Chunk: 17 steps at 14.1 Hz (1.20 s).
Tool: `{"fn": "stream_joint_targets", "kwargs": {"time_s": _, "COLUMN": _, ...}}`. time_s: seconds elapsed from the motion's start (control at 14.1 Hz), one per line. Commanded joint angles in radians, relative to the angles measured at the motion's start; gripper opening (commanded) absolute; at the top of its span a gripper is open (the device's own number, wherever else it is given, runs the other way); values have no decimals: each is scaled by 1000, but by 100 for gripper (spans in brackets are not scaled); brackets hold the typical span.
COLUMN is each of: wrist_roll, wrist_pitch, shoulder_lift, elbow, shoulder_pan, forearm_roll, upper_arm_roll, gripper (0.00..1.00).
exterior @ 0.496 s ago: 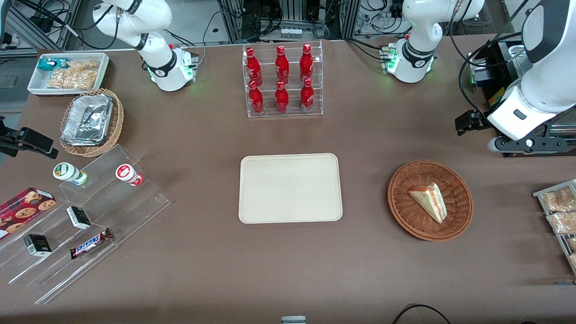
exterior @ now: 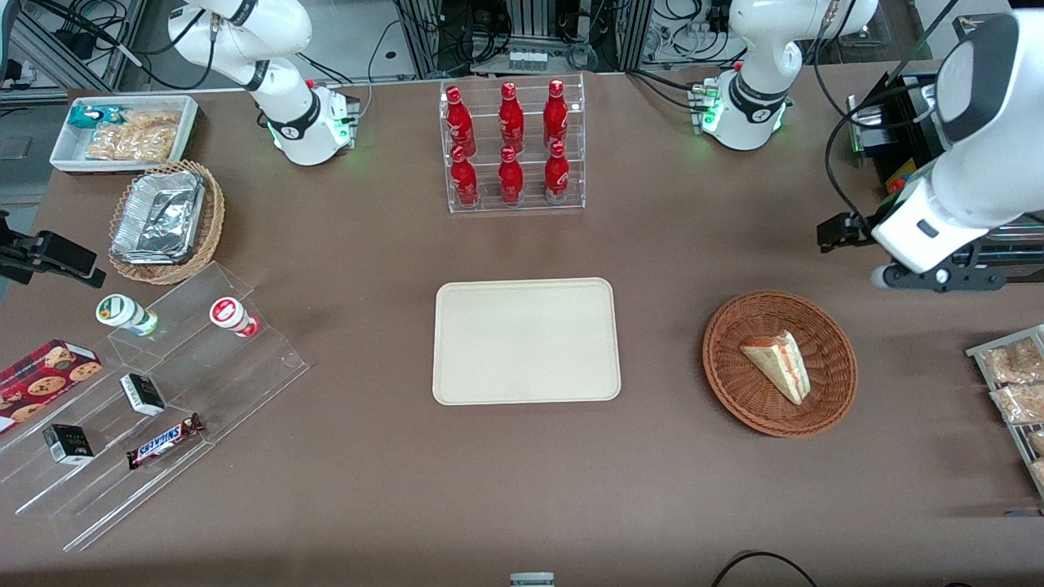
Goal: Place sandwich from basket to tray
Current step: 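Move the left gripper over the wrapped sandwich in the wicker basket and lower it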
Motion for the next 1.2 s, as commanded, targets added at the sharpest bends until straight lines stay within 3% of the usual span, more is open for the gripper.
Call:
{"fn": "stream_joint_targets", "kwargs": {"time_s": 0.0, "wrist_roll": 16, "wrist_pitch": 120, "shoulder_lift": 19, "elbow": -115, "shoulder_pan": 15, "forearm_roll": -1, "upper_arm_roll": 1, "gripper": 100}}
{"fn": "stream_joint_targets", "kwargs": {"time_s": 0.42, "wrist_roll": -13, "wrist_pitch": 453, "shoulder_lift": 64, "elbow": -327, "shoulder_pan": 37, "forearm_roll": -3, "upper_arm_roll": 8, "gripper": 100}}
{"fn": "stream_joint_targets", "kwargs": {"time_s": 1.13, "wrist_roll": -680, "wrist_pitch": 752, "shoulder_lift": 206, "elbow": -343, "shoulder_pan": 21, "forearm_roll": -1, "upper_arm_roll": 11, "gripper": 100}}
